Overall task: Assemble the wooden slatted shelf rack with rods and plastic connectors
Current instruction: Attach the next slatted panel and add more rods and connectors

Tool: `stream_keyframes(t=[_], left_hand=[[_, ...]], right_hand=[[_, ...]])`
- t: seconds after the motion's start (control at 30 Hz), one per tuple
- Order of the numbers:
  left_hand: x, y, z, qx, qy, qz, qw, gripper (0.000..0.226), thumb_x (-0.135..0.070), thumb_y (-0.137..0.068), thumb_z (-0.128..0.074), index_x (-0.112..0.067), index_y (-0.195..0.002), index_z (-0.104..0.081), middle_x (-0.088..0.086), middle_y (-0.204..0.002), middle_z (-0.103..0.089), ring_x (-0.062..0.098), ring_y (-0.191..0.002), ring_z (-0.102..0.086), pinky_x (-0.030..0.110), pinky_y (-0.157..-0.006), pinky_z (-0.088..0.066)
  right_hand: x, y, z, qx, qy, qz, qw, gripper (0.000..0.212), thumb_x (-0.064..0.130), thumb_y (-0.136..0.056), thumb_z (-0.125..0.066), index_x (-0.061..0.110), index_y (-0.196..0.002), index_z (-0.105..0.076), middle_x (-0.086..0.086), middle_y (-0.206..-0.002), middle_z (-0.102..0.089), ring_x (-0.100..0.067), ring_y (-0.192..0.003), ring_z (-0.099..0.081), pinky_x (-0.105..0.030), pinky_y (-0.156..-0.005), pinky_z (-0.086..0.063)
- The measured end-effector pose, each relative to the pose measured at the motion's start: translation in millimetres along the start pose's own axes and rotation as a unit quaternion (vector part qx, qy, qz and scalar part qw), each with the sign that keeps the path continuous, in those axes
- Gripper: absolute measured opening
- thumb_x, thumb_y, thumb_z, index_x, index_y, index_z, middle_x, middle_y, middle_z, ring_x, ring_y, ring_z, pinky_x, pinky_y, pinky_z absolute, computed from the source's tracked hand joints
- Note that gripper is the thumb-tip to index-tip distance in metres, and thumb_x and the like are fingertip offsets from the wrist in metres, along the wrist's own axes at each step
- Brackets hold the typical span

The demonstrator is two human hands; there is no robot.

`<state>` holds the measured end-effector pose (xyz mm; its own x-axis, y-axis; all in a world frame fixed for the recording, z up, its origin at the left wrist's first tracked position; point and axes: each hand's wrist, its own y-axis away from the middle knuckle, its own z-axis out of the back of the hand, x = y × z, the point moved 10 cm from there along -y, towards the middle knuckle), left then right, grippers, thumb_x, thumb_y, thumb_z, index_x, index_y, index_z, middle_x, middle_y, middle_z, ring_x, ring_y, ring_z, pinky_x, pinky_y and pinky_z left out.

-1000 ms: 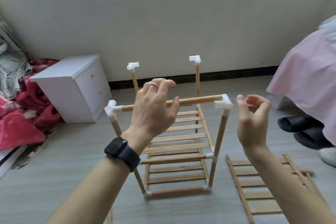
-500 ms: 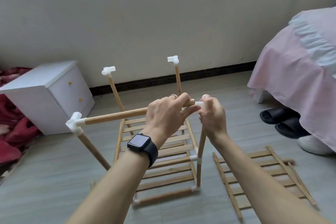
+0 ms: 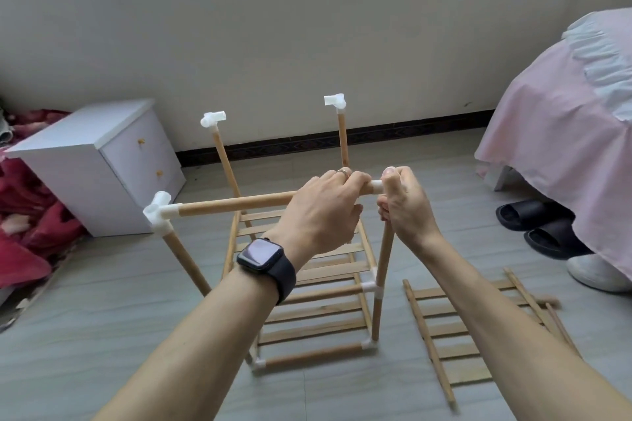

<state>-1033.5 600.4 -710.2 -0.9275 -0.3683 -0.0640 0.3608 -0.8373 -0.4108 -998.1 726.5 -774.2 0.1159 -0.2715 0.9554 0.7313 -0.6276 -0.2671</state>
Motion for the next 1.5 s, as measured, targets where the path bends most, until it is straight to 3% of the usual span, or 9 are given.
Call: stream_keyframes(t=[0.1, 0.3, 0.4, 0.47, 0.6, 0.8, 1.03, 1.23, 1.5], left_hand=[[46, 25, 36, -0.033, 0.091, 0.079, 0.992, 0.038, -0.03, -0.094, -0.058, -0.029, -0.132, -0.057, -0.006, -0.124, -0.058, 0.012, -0.113, -0.051, 0.033, -0.097, -0.044], [174, 124, 98, -0.137, -0.059, 0.338, 0.929, 0.037, -0.041, -0.092, -0.052, -0.025, -0.123, -0.062, 0.005, -0.127, -0.056, 0.026, -0.124, -0.043, 0.045, -0.098, -0.037], [208, 162, 74, -0.182, 0.168, 0.464, 0.85, 0.038, -0.035, -0.094, -0.06, -0.024, -0.129, -0.051, 0.01, -0.132, -0.054, 0.022, -0.116, -0.05, 0.037, -0.091, -0.042], [213, 167, 59, -0.232, 0.332, 0.472, 0.783, 0.034, -0.028, -0.094, -0.064, -0.023, -0.126, -0.053, 0.01, -0.123, -0.062, 0.018, -0.098, -0.066, 0.03, -0.077, -0.054], [215, 170, 51, -0.265, 0.429, 0.439, 0.744, 0.021, -0.027, -0.094, -0.062, -0.02, -0.114, -0.066, 0.003, -0.089, -0.07, 0.012, -0.069, -0.071, 0.025, -0.06, -0.055], [217, 176, 41, -0.305, 0.394, 0.473, 0.727, 0.012, -0.026, -0.082, -0.049, -0.02, -0.074, -0.055, -0.006, -0.055, -0.046, 0.018, -0.056, -0.045, 0.037, -0.058, -0.044], [212, 173, 42, -0.319, 0.378, 0.462, 0.736, 0.015, -0.032, -0.081, -0.045, -0.02, -0.076, -0.053, 0.0, -0.067, -0.048, 0.026, -0.069, -0.046, 0.042, -0.065, -0.043], [211, 168, 37, -0.271, 0.407, 0.407, 0.772, 0.033, -0.041, -0.106, -0.039, -0.017, -0.086, -0.05, -0.01, -0.054, -0.044, 0.008, -0.048, -0.041, 0.027, -0.049, -0.043], [210, 171, 39, -0.299, 0.412, 0.42, 0.751, 0.029, -0.041, -0.088, -0.037, -0.017, -0.084, -0.053, -0.01, -0.054, -0.045, 0.008, -0.047, -0.039, 0.026, -0.045, -0.037]], right_hand=[[-1, 0, 1, 0.009, -0.021, 0.001, 1.0, 0.029, 0.039, -0.107, -0.041, 0.017, -0.092, -0.052, 0.009, -0.06, -0.048, -0.006, -0.052, -0.044, -0.025, -0.052, -0.043], [-3, 1, -3, -0.003, -0.021, -0.025, 0.999, 0.038, 0.052, -0.096, -0.053, 0.02, -0.076, -0.05, 0.009, -0.055, -0.044, -0.008, -0.05, -0.04, -0.022, -0.05, -0.041], [-4, 2, -5, -0.011, -0.028, -0.045, 0.999, 0.034, 0.05, -0.09, -0.057, 0.018, -0.08, -0.052, 0.008, -0.056, -0.044, -0.008, -0.05, -0.039, -0.023, -0.048, -0.04], [-3, 0, -3, -0.016, -0.031, -0.058, 0.998, 0.028, 0.046, -0.083, -0.056, 0.018, -0.079, -0.054, 0.009, -0.056, -0.045, -0.008, -0.05, -0.039, -0.026, -0.048, -0.038], [-1, -3, -3, -0.025, -0.018, -0.073, 0.997, 0.024, 0.037, -0.083, -0.053, 0.022, -0.065, -0.052, 0.008, -0.053, -0.046, -0.01, -0.052, -0.041, -0.03, -0.053, -0.04], [1, -5, -7, -0.028, 0.001, -0.088, 0.996, 0.025, 0.034, -0.083, -0.05, 0.021, -0.062, -0.048, 0.007, -0.053, -0.044, -0.014, -0.057, -0.04, -0.035, -0.056, -0.039], [1, -8, -7, -0.034, 0.009, -0.096, 0.995, 0.025, 0.036, -0.085, -0.05, 0.022, -0.064, -0.047, 0.003, -0.058, -0.042, -0.017, -0.061, -0.039, -0.038, -0.06, -0.038], [-4, -5, -4, -0.051, -0.005, -0.095, 0.994, 0.025, 0.041, -0.086, -0.051, 0.021, -0.071, -0.048, 0.002, -0.061, -0.042, -0.015, -0.057, -0.037, -0.038, -0.057, -0.036], [-2, 1, -3, -0.094, -0.002, -0.114, 0.989, 0.025, 0.046, -0.08, -0.05, 0.022, -0.075, -0.052, 0.0, -0.072, -0.046, -0.017, -0.066, -0.041, -0.035, -0.057, -0.038]])
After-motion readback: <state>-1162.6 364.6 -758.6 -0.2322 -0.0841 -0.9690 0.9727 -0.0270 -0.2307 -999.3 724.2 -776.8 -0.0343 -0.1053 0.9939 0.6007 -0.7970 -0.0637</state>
